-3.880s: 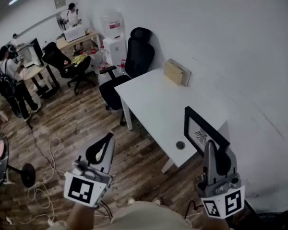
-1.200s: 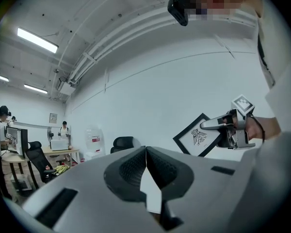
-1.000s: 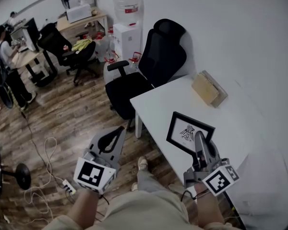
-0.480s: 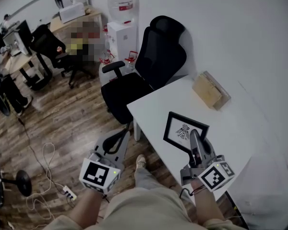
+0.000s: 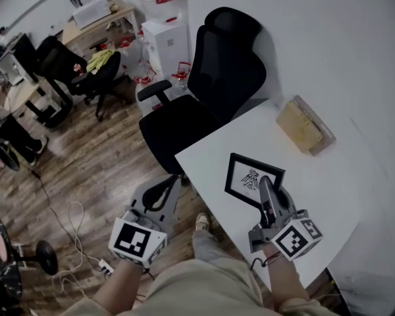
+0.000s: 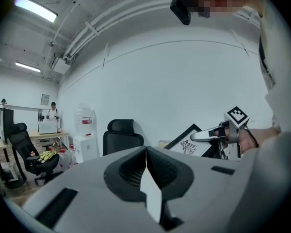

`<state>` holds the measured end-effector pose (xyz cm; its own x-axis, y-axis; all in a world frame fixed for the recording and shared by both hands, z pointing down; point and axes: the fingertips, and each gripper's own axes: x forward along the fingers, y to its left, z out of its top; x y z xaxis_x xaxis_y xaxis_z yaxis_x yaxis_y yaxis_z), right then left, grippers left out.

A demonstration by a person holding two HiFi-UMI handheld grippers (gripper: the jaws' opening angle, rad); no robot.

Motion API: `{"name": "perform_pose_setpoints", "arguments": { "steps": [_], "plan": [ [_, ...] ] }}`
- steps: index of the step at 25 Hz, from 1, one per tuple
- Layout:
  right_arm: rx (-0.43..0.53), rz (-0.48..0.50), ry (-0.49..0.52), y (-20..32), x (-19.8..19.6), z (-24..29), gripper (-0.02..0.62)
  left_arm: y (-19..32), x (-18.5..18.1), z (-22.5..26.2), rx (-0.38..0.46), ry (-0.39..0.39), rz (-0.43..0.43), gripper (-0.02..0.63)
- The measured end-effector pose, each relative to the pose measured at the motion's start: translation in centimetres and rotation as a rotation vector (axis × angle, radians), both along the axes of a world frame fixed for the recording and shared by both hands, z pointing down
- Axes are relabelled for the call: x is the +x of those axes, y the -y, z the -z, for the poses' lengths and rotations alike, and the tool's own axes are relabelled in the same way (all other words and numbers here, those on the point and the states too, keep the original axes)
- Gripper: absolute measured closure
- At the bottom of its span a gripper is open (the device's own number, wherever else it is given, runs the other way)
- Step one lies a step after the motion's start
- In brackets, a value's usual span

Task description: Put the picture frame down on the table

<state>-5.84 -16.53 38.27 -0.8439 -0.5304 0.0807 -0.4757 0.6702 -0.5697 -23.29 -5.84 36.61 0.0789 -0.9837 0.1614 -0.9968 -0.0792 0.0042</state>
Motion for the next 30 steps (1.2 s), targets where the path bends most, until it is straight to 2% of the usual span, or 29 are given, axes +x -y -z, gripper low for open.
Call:
{"name": "perform_pose_setpoints", "arguments": {
  "steps": [6,14,18,22,25,30],
  "plan": [
    [-0.098,-0.026,-0.006,6.4,-2.3,-4.3,0.564,8.3,-1.1,-2.5,-0.103,0.016,-0.079,0.583],
    [-0.112,-0.049,-0.075,13.1,-4.7,-8.4,0.563,16.1,-2.8,-5.4,-0.178,0.025,-0.136,0.583],
    [-0.211,-0.109,-0.052,15.6,-4.5,-11.4,0.563,18.7,-2.4,-7.1,-0.210,0.035,-0.184,0.583],
    [-0.318,-0.168,0.001,17.8,-4.5,-14.2,0.563,20.9,-1.7,-8.8,-0.240,0.011,-0.240,0.583],
    [-0.372,-0.202,0.016,18.8,-4.7,-16.1,0.563,22.2,-1.0,-10.2,-0.271,0.028,-0.288,0.583],
    [-0.428,-0.266,-0.011,20.1,-4.7,-19.4,0.563,24.2,-1.0,-13.3,-0.321,0.006,-0.347,0.583]
  ]
}}
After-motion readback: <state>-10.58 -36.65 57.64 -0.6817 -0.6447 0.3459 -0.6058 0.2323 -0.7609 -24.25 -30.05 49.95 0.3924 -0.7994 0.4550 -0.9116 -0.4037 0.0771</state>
